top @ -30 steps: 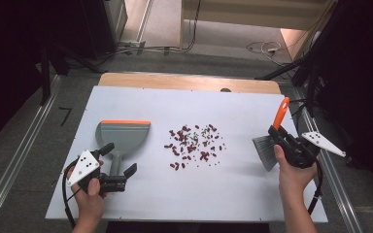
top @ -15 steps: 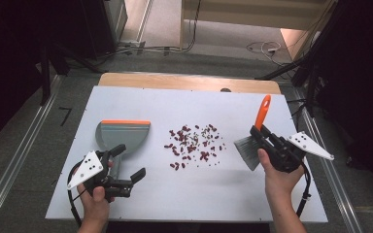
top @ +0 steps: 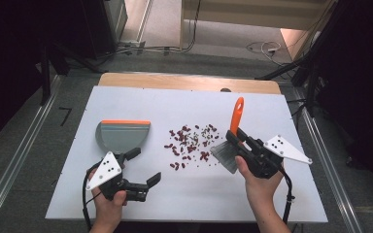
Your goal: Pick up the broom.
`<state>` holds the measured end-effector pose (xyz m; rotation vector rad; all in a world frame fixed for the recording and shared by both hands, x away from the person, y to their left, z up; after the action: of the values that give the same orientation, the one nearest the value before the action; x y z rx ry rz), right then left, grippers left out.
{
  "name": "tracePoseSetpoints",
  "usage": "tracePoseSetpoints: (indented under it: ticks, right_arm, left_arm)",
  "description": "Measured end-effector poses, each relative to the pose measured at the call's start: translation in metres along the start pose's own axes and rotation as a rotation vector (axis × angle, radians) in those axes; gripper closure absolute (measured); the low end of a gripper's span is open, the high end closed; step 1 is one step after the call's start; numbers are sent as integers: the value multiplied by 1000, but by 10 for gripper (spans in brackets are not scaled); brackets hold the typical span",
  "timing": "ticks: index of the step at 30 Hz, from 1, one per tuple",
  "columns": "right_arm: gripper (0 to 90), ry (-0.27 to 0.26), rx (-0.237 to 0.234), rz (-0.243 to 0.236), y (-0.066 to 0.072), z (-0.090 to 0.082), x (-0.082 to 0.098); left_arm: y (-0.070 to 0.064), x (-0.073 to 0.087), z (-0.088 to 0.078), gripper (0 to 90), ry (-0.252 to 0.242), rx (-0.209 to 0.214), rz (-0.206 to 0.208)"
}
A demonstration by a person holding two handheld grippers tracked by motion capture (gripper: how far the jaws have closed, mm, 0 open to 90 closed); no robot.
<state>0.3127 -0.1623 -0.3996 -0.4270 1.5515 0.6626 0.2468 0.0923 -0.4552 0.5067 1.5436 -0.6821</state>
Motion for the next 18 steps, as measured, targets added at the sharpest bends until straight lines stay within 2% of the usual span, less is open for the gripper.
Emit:
tracePoseSetpoints:
  ticks: [7, 13, 18]
  right_arm:
    - [693, 2, -47, -4, 23, 6, 4]
    - [693, 7, -87, -3, 43, 9, 8]
    - [693, 0, -117, -12, 61, 11, 11]
  left_arm:
    - [-16, 1, 10, 54, 14, 29, -11]
    - [-30, 0, 17, 73, 21, 69, -45]
    - [-39, 0, 23, 176, 30, 110, -75]
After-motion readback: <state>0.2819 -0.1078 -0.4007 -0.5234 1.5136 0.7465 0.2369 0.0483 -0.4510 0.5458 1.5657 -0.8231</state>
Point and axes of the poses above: each handheld gripper's, and its own axes: z roughly forward along the jaws, x roughly out of its underside, y roughly to its left, the point moved 8 cm from there along z, roughly forward along the jaws, and after that the axes turned 9 degrees about -y, right-handed, at the moved point
